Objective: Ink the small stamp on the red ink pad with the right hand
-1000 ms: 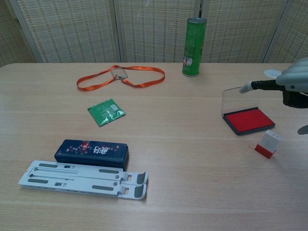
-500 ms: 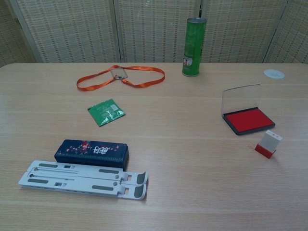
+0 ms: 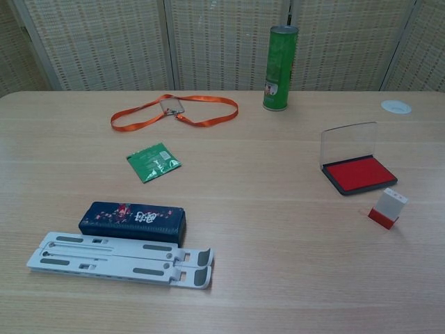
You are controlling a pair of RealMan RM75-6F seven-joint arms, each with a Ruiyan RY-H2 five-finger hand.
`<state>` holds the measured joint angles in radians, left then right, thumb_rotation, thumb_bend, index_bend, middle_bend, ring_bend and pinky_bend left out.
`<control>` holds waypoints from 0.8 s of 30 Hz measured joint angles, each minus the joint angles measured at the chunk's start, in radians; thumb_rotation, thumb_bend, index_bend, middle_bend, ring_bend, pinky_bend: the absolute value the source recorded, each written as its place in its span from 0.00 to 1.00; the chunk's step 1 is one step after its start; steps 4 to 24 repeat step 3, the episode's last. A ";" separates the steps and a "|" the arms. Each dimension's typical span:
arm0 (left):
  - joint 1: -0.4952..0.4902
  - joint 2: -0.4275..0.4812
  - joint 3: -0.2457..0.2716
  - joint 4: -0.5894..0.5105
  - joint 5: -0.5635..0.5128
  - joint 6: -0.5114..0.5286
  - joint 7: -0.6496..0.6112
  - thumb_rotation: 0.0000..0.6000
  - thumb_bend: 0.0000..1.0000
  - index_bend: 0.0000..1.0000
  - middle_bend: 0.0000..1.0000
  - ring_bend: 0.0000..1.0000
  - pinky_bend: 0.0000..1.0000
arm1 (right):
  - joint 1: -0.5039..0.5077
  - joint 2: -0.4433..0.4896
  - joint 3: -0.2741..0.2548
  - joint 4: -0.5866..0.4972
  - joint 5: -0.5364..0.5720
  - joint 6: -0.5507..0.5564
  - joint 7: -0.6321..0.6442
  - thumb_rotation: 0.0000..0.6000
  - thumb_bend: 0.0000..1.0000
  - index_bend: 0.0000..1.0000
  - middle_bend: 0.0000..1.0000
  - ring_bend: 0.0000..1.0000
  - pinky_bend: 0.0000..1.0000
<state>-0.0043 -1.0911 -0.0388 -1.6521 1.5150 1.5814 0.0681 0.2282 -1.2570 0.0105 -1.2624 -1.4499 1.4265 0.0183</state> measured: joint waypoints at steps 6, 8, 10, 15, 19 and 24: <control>-0.006 -0.003 0.000 0.003 0.000 -0.013 0.000 1.00 0.23 0.00 0.07 0.10 0.27 | -0.006 0.006 -0.003 -0.005 -0.008 -0.005 0.001 1.00 0.08 0.00 0.00 0.00 0.00; -0.006 -0.003 0.000 0.003 0.000 -0.013 0.000 1.00 0.23 0.00 0.07 0.10 0.27 | -0.006 0.006 -0.003 -0.005 -0.008 -0.005 0.001 1.00 0.08 0.00 0.00 0.00 0.00; -0.006 -0.003 0.000 0.003 0.000 -0.013 0.000 1.00 0.23 0.00 0.07 0.10 0.27 | -0.006 0.006 -0.003 -0.005 -0.008 -0.005 0.001 1.00 0.08 0.00 0.00 0.00 0.00; -0.006 -0.003 0.000 0.003 0.000 -0.013 0.000 1.00 0.23 0.00 0.07 0.10 0.27 | -0.006 0.006 -0.003 -0.005 -0.008 -0.005 0.001 1.00 0.08 0.00 0.00 0.00 0.00; -0.006 -0.003 0.000 0.003 0.000 -0.013 0.000 1.00 0.23 0.00 0.07 0.10 0.27 | -0.006 0.006 -0.003 -0.005 -0.008 -0.005 0.001 1.00 0.08 0.00 0.00 0.00 0.00; -0.006 -0.003 0.000 0.003 0.000 -0.013 0.000 1.00 0.23 0.00 0.07 0.10 0.27 | -0.006 0.006 -0.003 -0.005 -0.008 -0.005 0.001 1.00 0.08 0.00 0.00 0.00 0.00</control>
